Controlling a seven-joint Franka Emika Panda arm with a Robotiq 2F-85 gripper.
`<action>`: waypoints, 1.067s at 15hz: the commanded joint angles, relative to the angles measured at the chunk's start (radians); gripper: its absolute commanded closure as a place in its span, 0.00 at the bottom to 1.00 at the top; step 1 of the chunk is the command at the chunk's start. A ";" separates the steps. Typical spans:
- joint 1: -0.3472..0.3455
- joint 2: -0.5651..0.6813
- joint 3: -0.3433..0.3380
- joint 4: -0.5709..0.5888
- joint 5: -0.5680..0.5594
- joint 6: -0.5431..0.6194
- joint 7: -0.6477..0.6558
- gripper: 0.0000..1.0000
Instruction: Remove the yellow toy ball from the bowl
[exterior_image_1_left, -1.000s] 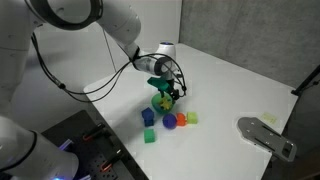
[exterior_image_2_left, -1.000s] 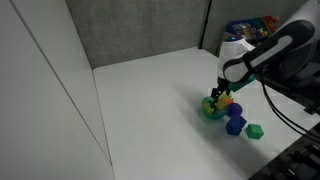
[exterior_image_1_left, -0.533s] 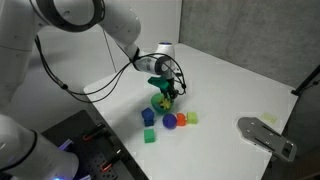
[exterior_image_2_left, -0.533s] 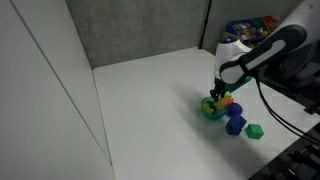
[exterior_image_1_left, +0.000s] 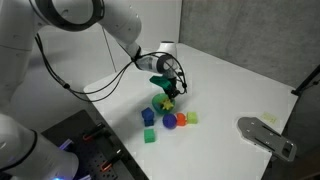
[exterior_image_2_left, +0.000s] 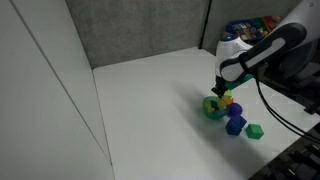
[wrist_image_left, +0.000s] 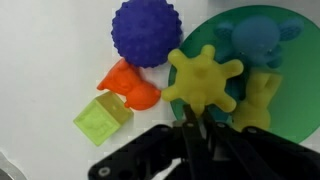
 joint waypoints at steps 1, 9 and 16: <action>0.015 -0.007 -0.016 0.021 -0.028 -0.048 0.050 0.97; -0.016 -0.122 0.012 0.027 0.003 -0.106 0.040 0.98; -0.088 -0.136 -0.026 0.082 0.002 -0.119 0.075 0.97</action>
